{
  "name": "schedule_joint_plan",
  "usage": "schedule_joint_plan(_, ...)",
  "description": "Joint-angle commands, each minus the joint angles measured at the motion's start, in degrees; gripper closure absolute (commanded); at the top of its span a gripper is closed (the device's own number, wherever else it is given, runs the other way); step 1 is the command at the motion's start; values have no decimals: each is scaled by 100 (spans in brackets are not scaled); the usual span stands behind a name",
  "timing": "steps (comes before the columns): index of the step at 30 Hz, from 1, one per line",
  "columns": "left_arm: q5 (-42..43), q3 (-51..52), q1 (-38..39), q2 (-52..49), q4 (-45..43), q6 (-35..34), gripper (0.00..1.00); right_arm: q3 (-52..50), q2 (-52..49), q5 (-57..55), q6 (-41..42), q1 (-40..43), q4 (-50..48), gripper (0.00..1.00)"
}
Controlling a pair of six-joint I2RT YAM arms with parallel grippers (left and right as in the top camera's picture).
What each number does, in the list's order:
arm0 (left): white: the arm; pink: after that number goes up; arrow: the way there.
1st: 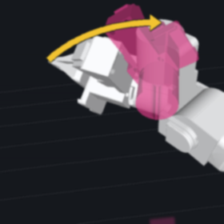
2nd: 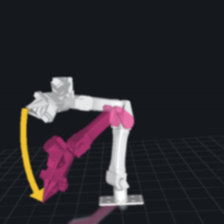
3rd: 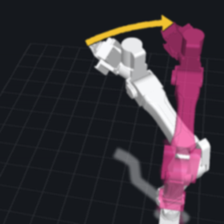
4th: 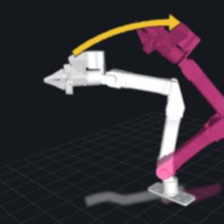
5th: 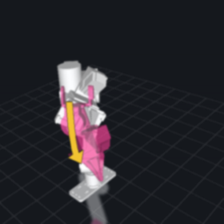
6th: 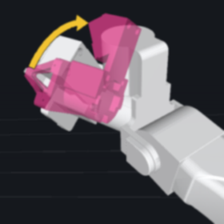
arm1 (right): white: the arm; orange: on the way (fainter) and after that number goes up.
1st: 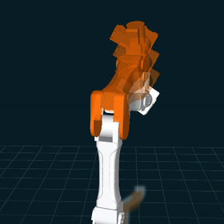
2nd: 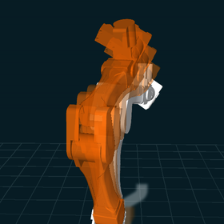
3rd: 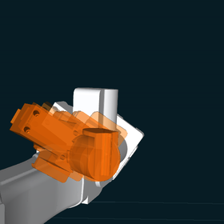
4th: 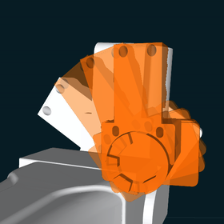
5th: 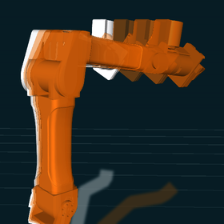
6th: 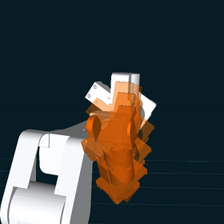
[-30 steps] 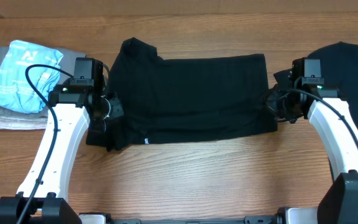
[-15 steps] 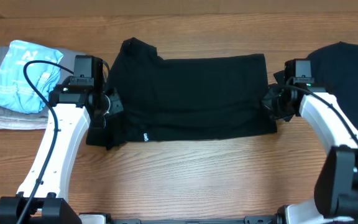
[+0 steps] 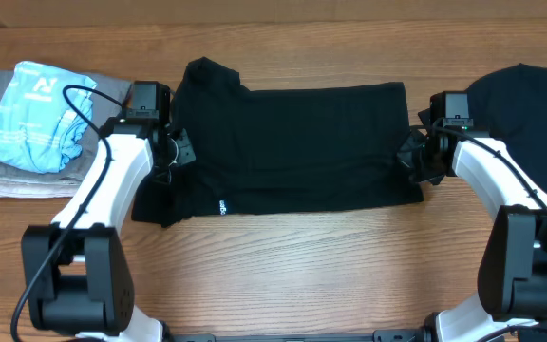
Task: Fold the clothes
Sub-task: 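Lay the folded hem down near the top edge with both grippers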
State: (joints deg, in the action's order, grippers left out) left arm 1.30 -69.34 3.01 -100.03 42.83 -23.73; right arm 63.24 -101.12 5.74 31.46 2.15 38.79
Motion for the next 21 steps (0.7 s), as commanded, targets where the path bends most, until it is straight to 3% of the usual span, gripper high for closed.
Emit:
schedule_joint_plan(1,-66,-2,46,-157,-284,107,96,-26,-28,-59,4,-22,-160,96)
schedule_joint_plan(4,39,-2,46,-188,-468,105,96,-26,-28,-57,4,-22,-245,96)
schedule_joint_plan(5,118,-2,46,-186,-520,109,91,-26,-28,-57,4,-22,-280,94)
schedule_joint_plan(7,293,-44,44,-184,-575,208,81,-26,-28,-57,4,-22,-400,73)
schedule_joint_plan(10,367,-337,35,-160,-337,319,46,-2,-26,-48,-22,-22,-616,30)
schedule_joint_plan(12,365,-704,9,-107,74,321,40,125,-24,90,-345,4,-575,18)
schedule_joint_plan(18,299,-1692,-4,168,1482,313,40,929,227,348,-761,103,748,15)
schedule_joint_plan(19,302,-1762,2,240,1958,245,47,1110,356,348,-769,103,1322,15)
schedule_joint_plan(20,289,-1753,4,247,2236,170,62,1145,415,348,-769,103,1615,20)
schedule_joint_plan(21,264,-1729,4,236,2503,127,75,1143,455,343,-769,103,1851,37)
